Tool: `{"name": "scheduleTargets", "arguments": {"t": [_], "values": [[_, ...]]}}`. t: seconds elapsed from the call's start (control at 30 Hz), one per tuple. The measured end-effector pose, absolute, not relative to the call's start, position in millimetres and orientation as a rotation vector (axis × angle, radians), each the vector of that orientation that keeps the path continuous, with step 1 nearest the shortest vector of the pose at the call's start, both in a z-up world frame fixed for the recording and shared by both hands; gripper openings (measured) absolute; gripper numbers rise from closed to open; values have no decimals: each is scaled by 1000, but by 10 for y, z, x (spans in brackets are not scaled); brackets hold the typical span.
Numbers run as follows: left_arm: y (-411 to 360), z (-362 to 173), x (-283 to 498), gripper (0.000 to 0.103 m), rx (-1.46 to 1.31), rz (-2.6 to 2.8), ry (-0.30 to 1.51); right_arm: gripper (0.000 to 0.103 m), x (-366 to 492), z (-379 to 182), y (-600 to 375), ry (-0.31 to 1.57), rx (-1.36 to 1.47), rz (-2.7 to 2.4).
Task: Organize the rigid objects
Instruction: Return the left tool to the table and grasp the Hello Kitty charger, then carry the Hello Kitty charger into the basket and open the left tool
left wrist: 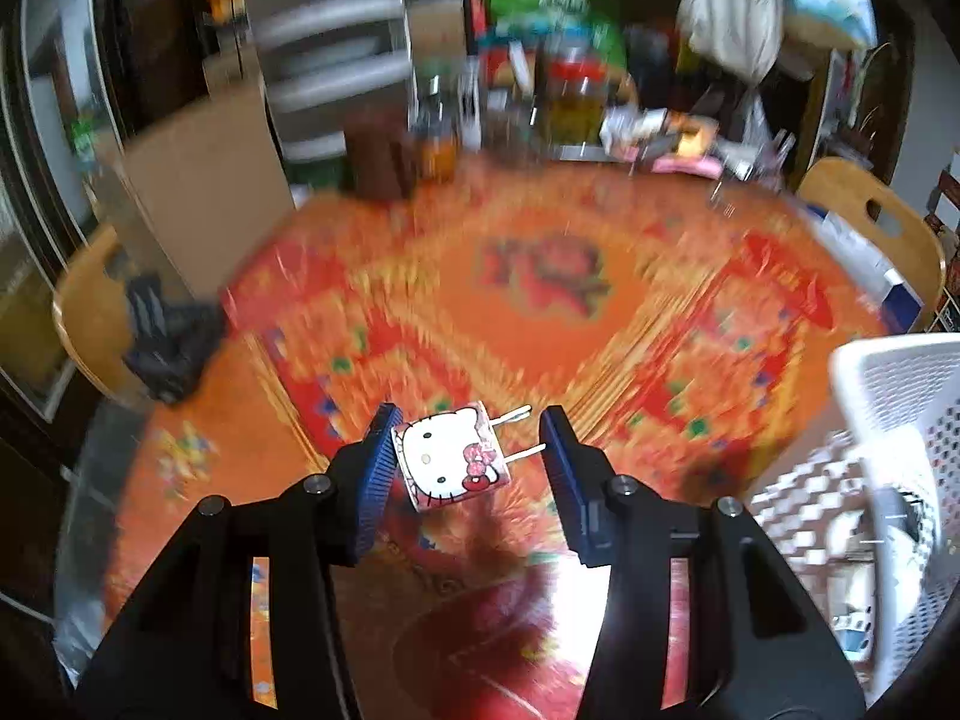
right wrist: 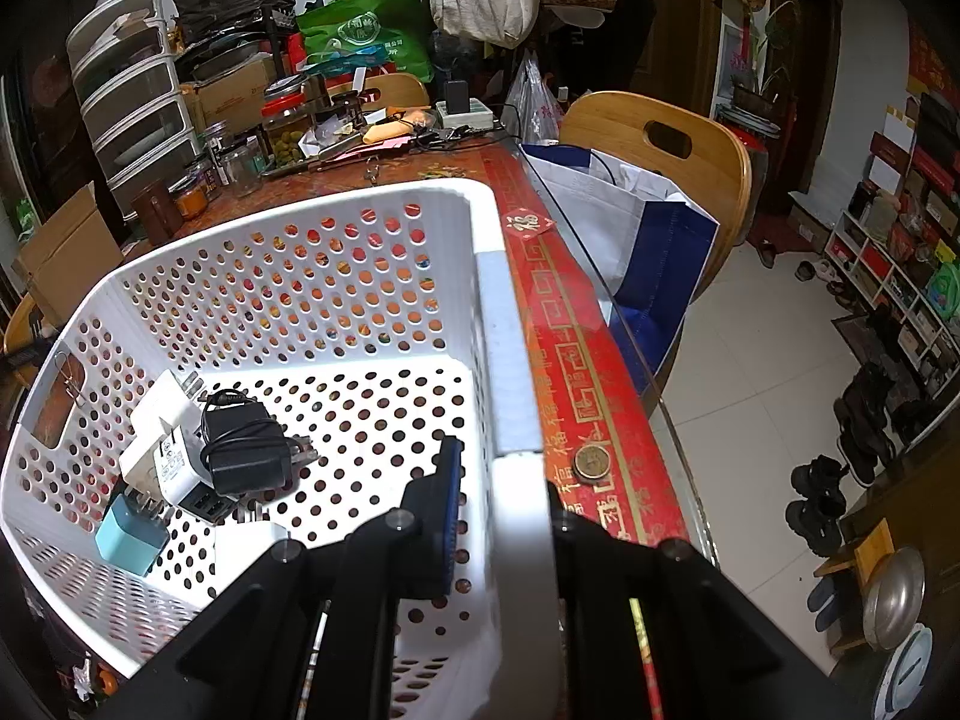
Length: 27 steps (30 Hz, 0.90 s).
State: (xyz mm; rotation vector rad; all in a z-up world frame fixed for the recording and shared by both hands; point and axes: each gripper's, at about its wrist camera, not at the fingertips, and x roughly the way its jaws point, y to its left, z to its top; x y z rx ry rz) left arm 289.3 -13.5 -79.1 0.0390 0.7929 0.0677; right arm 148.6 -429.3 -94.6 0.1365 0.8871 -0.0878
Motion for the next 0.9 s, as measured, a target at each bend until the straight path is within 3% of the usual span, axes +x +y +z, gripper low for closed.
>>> {"name": "scheduleTargets", "arguments": {"t": [0.4,0.63,0.9], "values": [[-841,203,2121,45,121,-41,621,12,1488,-949,-4297,886,137,-78],[-1324,323,1917,45,170,-99,615,12,1489,-946,-4295,883,139,-73],[-1842,100,1867,45,237,-170,672,12,1489,-945,-4293,882,140,-73]]}}
